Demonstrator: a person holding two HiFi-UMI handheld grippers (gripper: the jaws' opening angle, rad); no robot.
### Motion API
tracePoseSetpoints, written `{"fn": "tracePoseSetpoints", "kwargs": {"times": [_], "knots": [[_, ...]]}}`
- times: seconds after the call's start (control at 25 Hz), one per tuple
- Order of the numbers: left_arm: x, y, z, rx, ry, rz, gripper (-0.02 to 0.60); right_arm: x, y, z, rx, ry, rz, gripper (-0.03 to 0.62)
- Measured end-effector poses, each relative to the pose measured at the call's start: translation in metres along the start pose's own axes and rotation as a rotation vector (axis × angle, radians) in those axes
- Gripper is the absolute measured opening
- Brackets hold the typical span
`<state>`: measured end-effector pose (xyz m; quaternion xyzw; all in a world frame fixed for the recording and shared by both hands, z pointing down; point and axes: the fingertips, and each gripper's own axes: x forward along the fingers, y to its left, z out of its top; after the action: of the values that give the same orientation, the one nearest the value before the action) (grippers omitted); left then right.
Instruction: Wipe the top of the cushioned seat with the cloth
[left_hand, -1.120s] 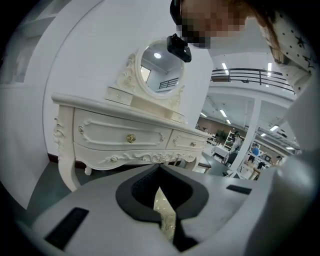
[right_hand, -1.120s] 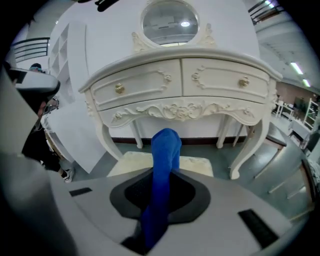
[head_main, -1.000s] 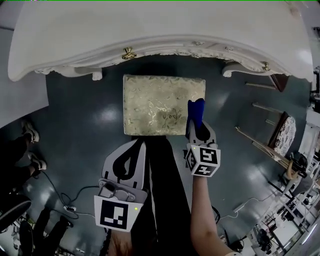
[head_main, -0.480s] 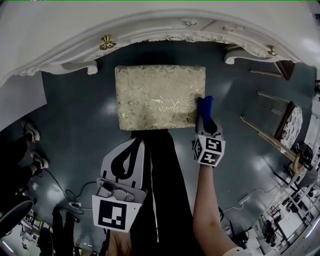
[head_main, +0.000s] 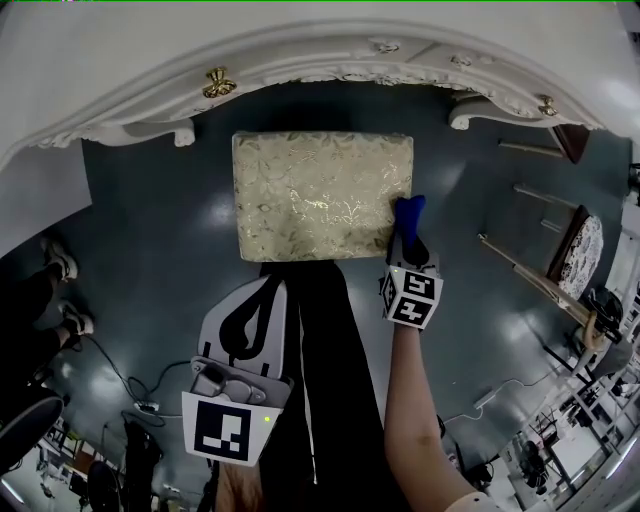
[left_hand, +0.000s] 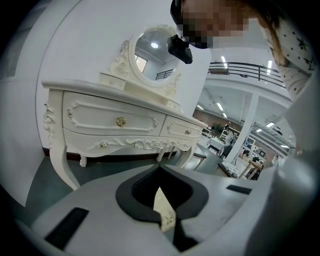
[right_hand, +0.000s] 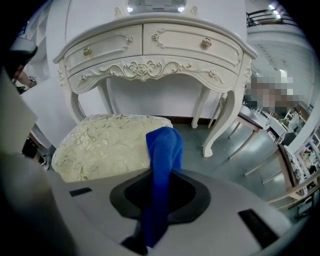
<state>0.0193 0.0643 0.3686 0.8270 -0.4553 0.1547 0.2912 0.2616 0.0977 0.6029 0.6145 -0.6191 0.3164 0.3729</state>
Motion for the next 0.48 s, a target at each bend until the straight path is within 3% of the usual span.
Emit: {"fn": "tracePoseSetpoints", "kwargs": {"times": [0.48], "knots": [[-0.0063, 0.0056, -0.0016, -0.013, -0.011, 0.008, -0.002, 0.0008, -0.0018, -0.005, 0.033, 0.01, -0.032, 0.066]]}}
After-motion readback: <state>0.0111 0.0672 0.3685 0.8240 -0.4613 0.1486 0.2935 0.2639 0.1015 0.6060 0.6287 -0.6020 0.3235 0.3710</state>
